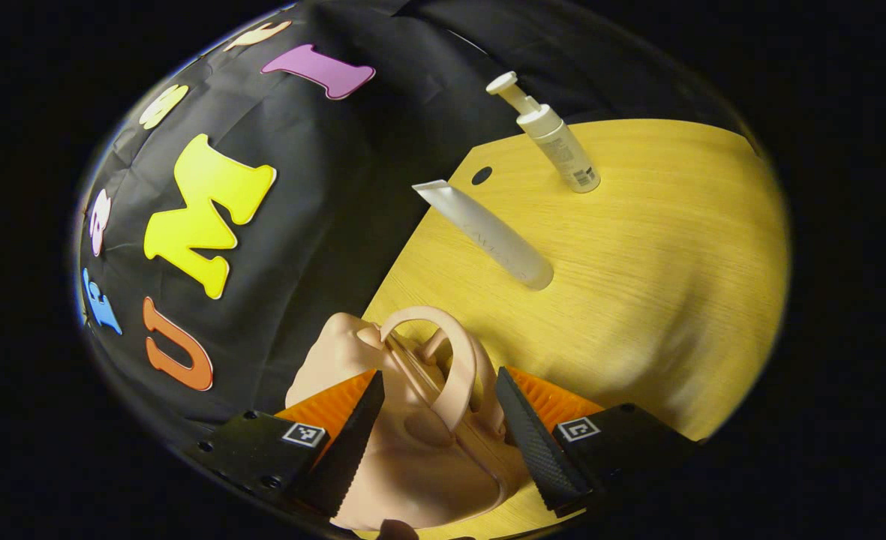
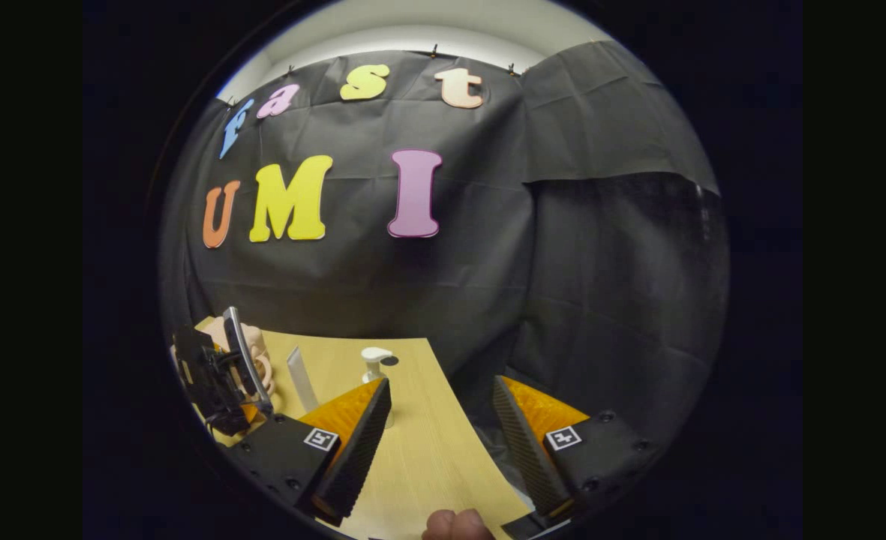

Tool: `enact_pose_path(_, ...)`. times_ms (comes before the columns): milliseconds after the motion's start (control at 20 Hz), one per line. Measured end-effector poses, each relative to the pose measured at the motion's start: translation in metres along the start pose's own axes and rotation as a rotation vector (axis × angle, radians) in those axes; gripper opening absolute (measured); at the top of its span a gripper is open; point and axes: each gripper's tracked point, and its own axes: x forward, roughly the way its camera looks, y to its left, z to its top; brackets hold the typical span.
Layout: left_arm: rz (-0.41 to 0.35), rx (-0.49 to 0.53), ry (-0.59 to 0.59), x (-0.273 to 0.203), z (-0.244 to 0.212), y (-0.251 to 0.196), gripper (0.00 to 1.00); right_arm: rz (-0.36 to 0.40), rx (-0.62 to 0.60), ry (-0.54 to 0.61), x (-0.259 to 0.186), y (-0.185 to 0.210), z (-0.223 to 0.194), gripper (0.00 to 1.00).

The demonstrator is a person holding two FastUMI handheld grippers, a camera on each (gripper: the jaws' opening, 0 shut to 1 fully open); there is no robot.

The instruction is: First open the suitcase, pack the skin care products into it, and then close the suitcase.

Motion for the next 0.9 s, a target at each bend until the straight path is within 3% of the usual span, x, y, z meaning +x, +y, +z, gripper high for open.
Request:
enact_pose_path(250, 0.011, 0.025, 0.044, 0.012, -0.001, 0.001, 0.89, 0.01, 0.011, 0.015, 0.003, 0.002, -0.007, 0.81)
enact_pose_path(450, 0.01, 0.041, 0.096, 0.02, -0.005, 0.003, 0.74, 0.014, 0.031, 0.021, 0.003, 0.006, -0.011, 0.82)
enact_pose_path(650, -0.01, 0.091, 0.168, 0.033, -0.011, -0.004, 0.53, 0.025, 0.019, 0.007, 0.0, 0.015, -0.01, 0.82)
enact_pose_path(900, -0.019, 0.098, 0.207, 0.031, -0.011, -0.012, 0.39, 0.02, 0.03, 0.013, -0.009, 0.015, -0.011, 0.81)
